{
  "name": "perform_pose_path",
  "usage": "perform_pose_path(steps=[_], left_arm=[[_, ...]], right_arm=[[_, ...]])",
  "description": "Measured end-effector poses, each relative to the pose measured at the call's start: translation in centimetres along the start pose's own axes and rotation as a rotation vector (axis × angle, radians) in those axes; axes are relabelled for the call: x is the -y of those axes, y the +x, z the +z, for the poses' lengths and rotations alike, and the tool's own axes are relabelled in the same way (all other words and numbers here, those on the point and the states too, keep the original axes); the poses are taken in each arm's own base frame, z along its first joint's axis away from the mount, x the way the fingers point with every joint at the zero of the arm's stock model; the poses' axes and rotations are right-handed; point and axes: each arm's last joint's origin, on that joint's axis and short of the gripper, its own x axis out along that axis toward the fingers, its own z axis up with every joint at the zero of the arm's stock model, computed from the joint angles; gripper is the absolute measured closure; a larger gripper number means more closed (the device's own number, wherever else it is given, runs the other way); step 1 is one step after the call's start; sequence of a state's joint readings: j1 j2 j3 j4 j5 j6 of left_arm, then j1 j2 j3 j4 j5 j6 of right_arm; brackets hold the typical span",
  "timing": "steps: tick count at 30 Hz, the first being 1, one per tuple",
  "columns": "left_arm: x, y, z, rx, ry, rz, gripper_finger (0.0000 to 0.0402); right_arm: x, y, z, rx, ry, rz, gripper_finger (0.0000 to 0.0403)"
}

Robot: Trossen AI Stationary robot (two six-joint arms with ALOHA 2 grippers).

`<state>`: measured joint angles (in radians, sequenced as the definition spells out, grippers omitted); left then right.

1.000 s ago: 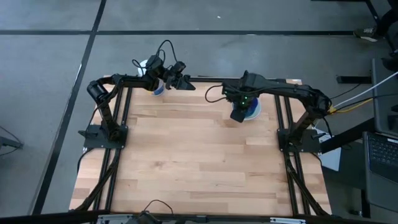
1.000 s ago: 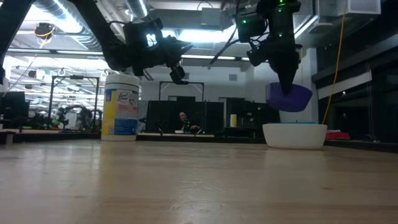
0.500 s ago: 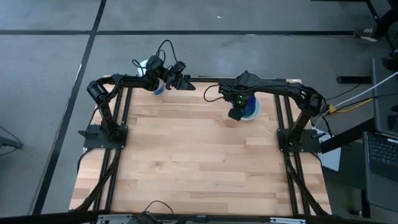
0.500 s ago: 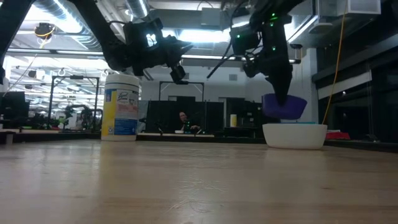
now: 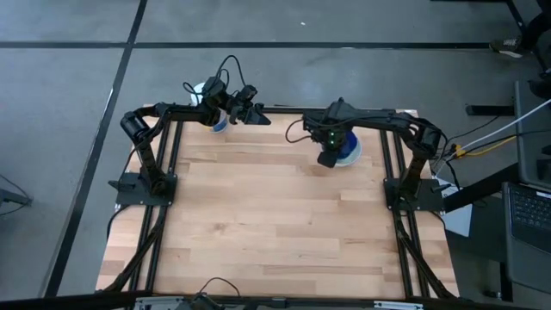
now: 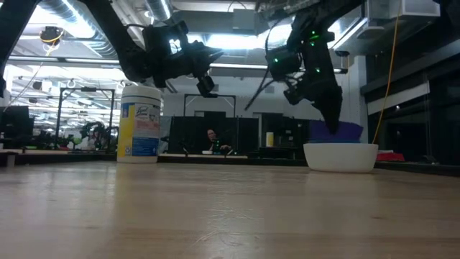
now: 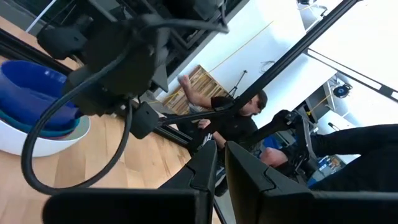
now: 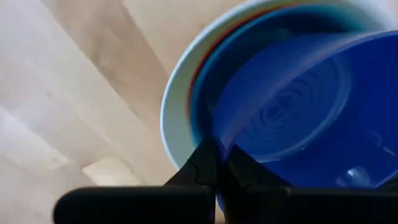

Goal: Nest bowls inside each other
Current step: Stack the deep blue bowl l on top of the light blue bowl, then return to Home Position

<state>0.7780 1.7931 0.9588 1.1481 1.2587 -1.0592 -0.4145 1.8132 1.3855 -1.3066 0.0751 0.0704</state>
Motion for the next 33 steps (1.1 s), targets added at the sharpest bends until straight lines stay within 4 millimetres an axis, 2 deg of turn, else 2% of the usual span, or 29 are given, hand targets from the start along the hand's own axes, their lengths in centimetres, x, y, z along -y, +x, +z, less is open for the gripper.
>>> perform_pose_path(steps=[5, 12, 14, 22, 27, 30, 33], left_arm=[[0.0, 0.0, 0.0, 0.0, 0.0, 0.0, 0.0373], [0.0, 0.0, 0.0, 0.001, 0.0, 0.0, 0.0373], [0.0, 0.0, 0.0, 0.001, 0.0, 0.0, 0.0373], [0.0, 0.0, 0.0, 0.0, 0.009, 0.0, 0.0373], [0.0, 0.0, 0.0, 0.0, 0.009, -0.001, 0.0373], [0.0, 0.0, 0.0, -0.001, 0.009, -0.001, 0.0373], [0.1, 0.0, 0.1, 0.001, 0.032, -0.003, 0.0373]], right_arm=[[-0.4, 1.0, -0.4, -0.034, -0.012, 0.012, 0.0402], [-0.4, 1.0, -0.2, -0.015, -0.033, 0.083, 0.0397], [-0.5, 1.0, -0.2, -0.014, -0.04, 0.118, 0.0379], [-0.4, 1.0, -0.2, -0.017, -0.054, 0.074, 0.0253], [0.0, 0.8, -0.4, -0.013, -0.038, 0.02, 0.0203], [0.2, -0.3, -0.9, 0.016, -0.011, 0.013, 0.0185], [0.5, -2.8, -1.5, 0.121, 0.017, -0.014, 0.0175]])
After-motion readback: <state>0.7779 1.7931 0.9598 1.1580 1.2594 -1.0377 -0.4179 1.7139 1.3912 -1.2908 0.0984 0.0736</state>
